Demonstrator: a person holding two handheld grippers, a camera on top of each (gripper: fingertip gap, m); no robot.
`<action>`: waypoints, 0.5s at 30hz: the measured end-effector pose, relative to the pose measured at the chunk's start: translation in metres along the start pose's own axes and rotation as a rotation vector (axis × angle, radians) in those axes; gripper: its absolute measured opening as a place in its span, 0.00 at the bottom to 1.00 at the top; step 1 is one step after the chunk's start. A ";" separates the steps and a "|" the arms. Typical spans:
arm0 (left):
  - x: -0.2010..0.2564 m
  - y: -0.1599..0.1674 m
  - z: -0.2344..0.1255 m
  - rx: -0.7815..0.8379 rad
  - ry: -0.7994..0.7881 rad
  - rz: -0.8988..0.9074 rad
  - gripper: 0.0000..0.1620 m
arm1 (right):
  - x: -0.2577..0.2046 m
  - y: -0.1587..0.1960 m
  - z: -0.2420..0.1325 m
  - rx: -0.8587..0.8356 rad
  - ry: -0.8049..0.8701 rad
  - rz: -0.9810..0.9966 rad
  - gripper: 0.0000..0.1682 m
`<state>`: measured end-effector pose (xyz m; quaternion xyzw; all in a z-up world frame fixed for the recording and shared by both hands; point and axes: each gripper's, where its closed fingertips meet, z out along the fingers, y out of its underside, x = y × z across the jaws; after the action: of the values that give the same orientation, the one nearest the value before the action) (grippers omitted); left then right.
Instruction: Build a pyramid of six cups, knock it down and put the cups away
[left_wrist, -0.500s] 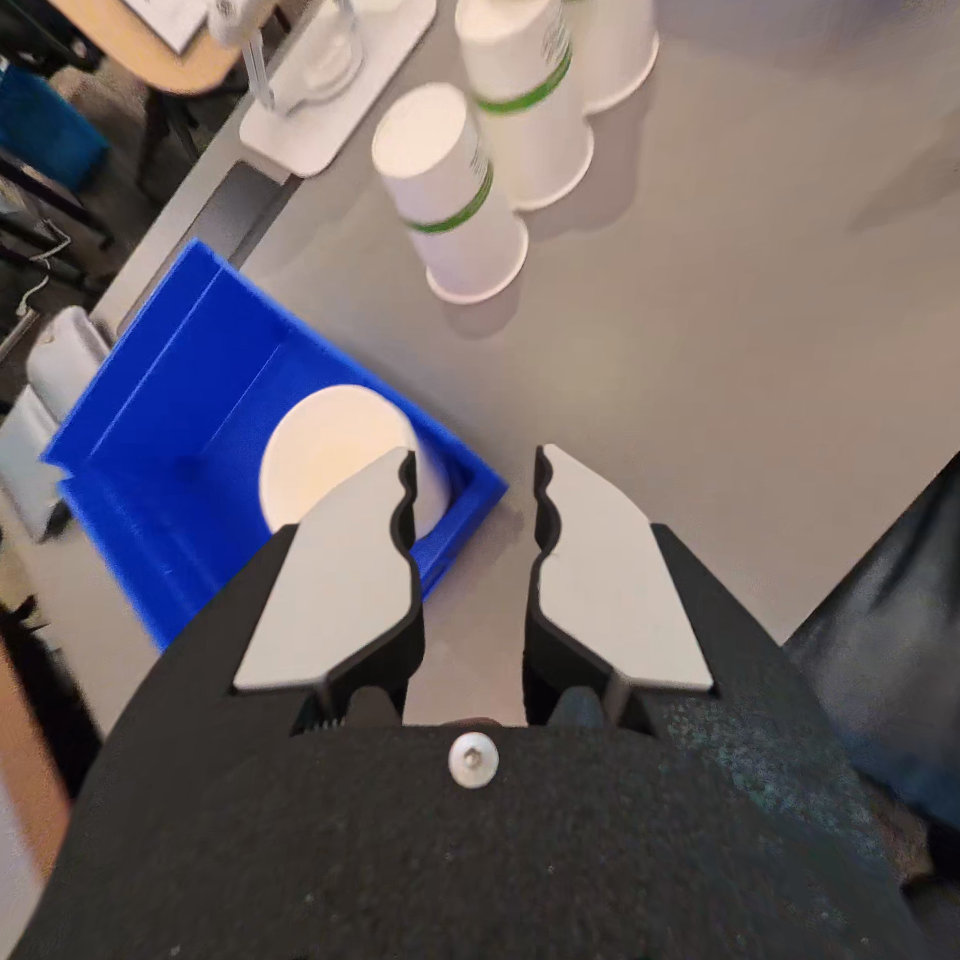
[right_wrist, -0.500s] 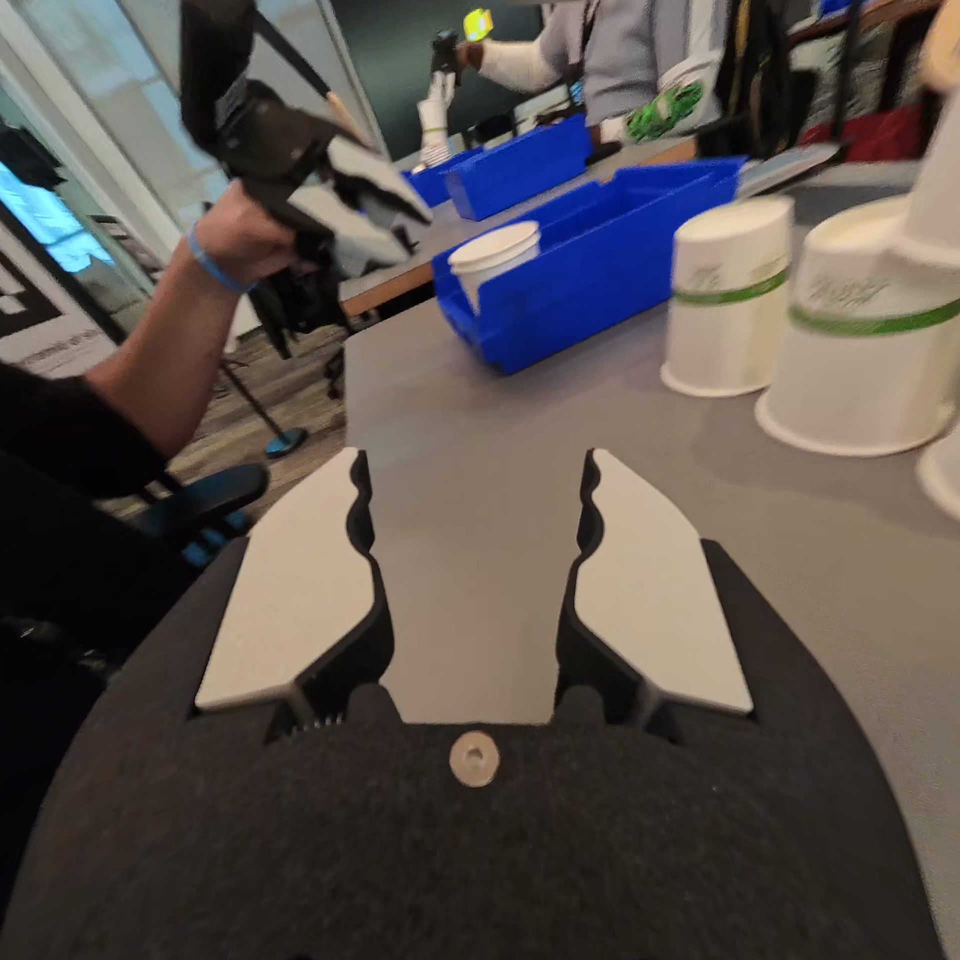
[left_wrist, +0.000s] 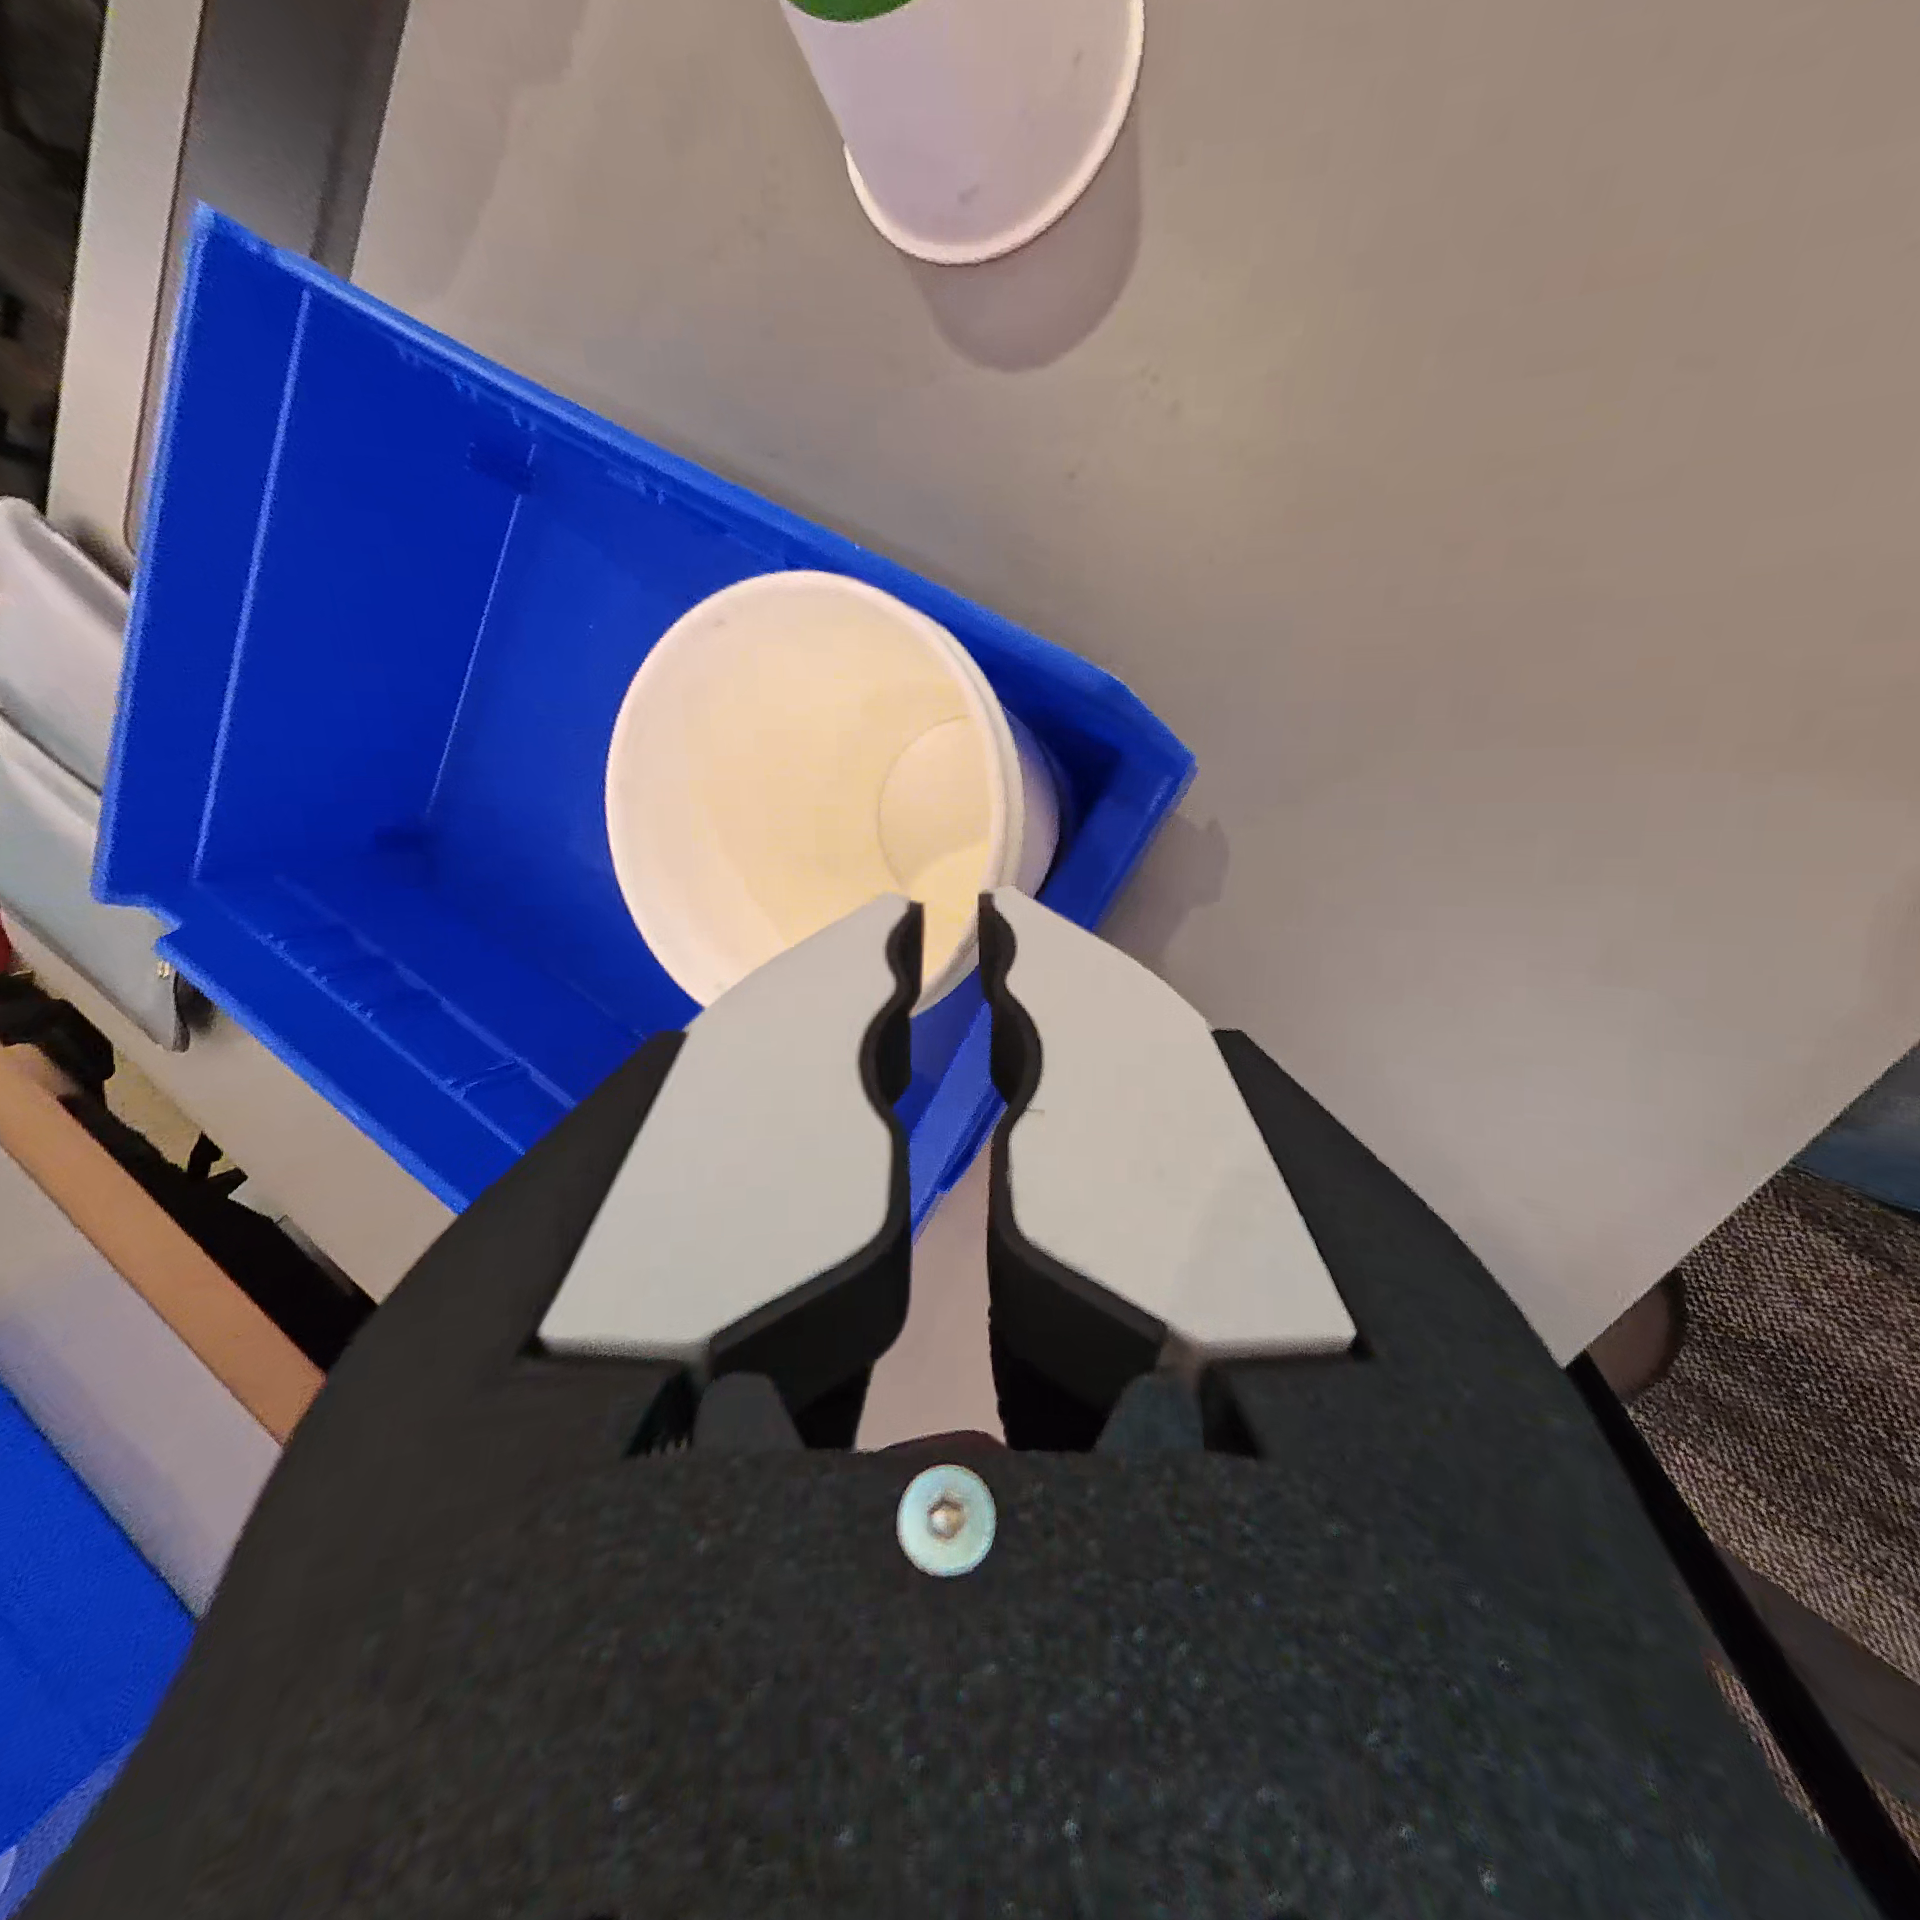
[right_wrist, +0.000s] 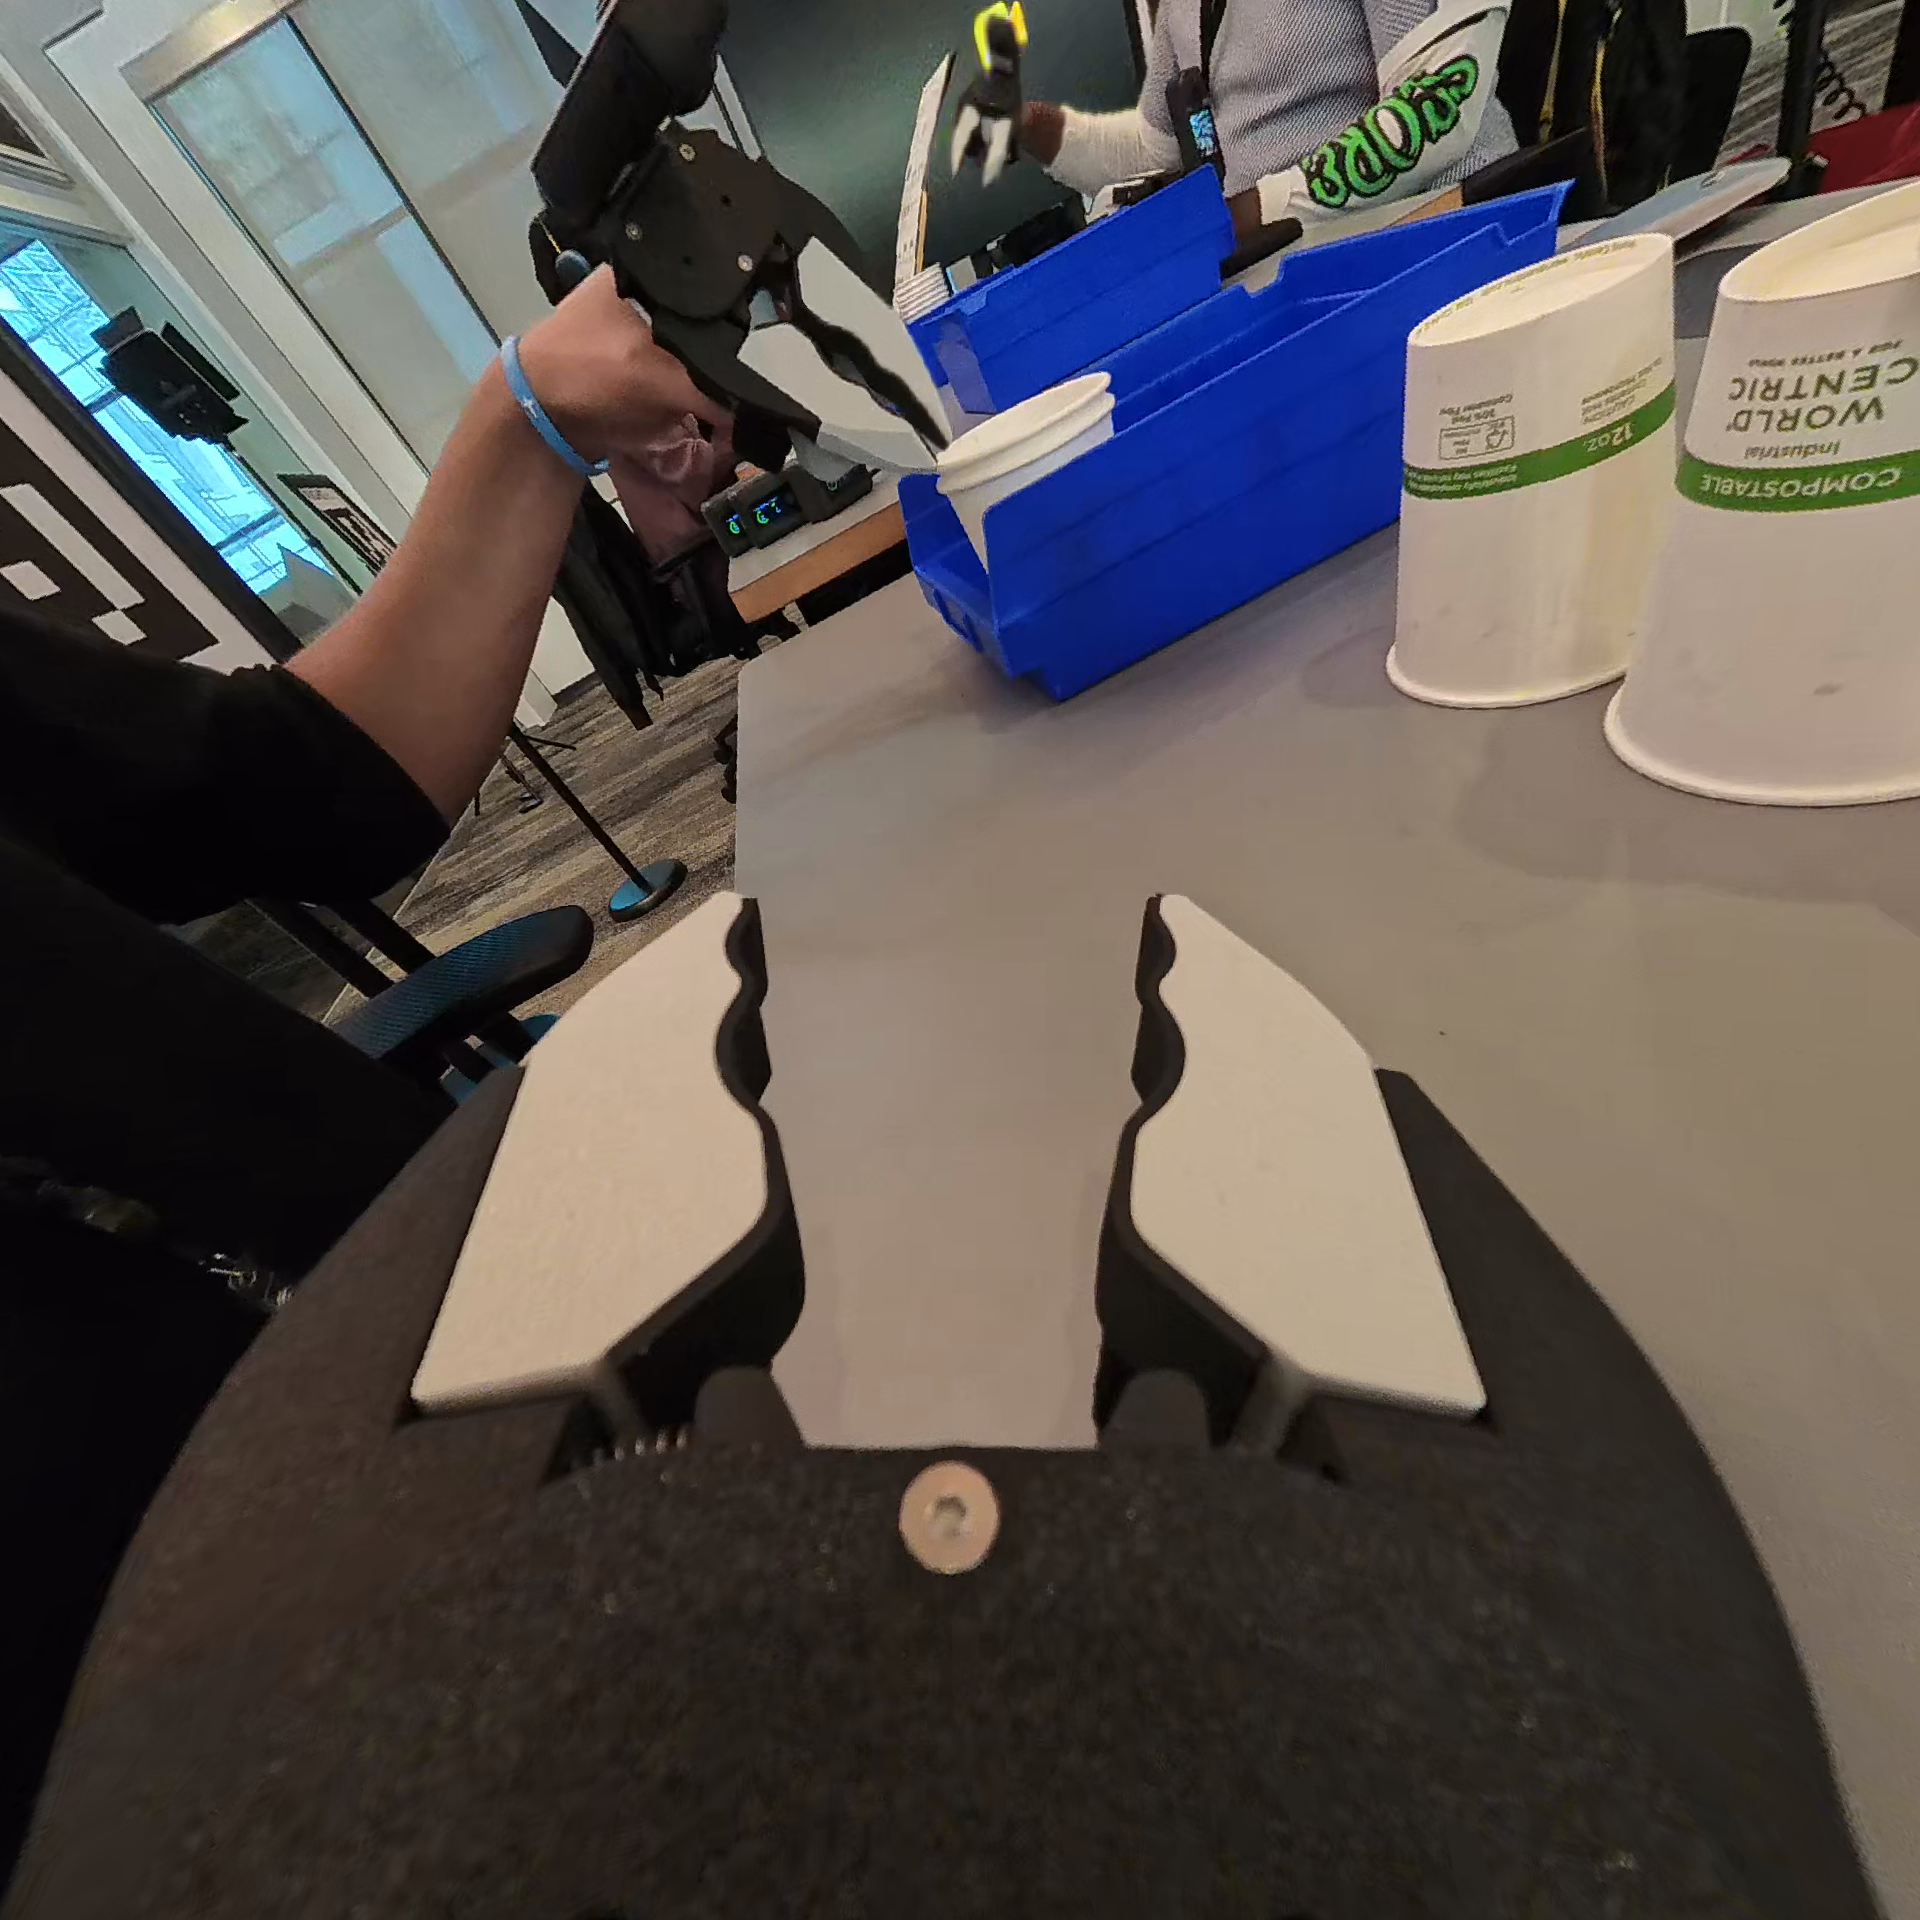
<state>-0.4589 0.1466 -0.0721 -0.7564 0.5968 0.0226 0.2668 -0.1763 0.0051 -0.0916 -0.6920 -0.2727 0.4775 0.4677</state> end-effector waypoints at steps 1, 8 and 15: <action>0.001 0.000 0.000 0.000 0.012 0.003 0.04 | 0.000 0.001 0.000 -0.004 -0.001 0.004 0.41; 0.003 0.000 -0.001 -0.014 0.019 0.016 0.08 | -0.004 0.008 0.005 -0.035 -0.026 0.013 0.41; 0.005 0.003 0.002 -0.024 0.037 0.019 0.07 | -0.006 0.009 0.005 -0.042 -0.040 0.026 0.40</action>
<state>-0.4601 0.1426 -0.0766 -0.7542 0.6084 0.0185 0.2464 -0.1842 -0.0020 -0.0977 -0.6954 -0.2828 0.4918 0.4411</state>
